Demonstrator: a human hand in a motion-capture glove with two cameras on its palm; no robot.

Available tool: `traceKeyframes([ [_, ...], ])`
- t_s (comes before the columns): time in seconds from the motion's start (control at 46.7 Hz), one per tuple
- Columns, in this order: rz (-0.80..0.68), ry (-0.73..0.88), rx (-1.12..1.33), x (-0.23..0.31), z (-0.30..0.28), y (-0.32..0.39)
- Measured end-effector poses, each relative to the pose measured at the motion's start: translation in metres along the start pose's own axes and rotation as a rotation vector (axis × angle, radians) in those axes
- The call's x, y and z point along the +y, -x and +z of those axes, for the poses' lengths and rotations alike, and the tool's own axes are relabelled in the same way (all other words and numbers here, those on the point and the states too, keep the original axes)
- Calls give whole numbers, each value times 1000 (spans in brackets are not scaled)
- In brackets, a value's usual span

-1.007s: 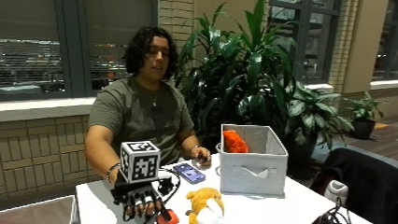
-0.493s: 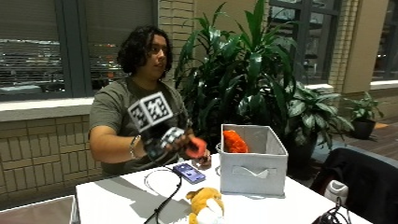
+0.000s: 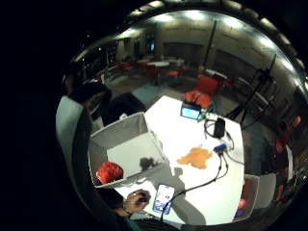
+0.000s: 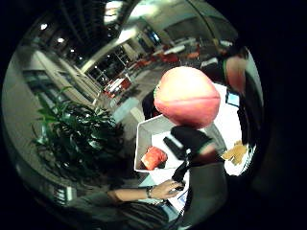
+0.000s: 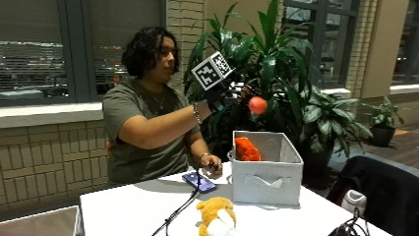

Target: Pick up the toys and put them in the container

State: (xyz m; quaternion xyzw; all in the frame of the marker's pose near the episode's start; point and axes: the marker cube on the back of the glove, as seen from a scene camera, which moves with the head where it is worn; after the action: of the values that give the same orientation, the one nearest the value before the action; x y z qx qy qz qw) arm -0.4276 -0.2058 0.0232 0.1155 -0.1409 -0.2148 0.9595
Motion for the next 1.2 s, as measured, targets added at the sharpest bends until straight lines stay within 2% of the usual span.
traceKeyframes([
  [0.236, 37, 30, 76, 7, 4, -34],
  [0.45, 54, 156, 140, 42, 6, -126],
  [0.621, 95, 388, 149, 73, 59, -233],
  [0.707, 182, 518, 188, 84, 99, -288],
  [0.814, 238, 593, 160, 116, 145, -304],
  [0.921, 206, 652, 214, 124, 177, -315],
  [0.986, 167, 626, 275, 123, 188, -317],
  [1.2, 58, 389, 317, 108, 204, -310],
])
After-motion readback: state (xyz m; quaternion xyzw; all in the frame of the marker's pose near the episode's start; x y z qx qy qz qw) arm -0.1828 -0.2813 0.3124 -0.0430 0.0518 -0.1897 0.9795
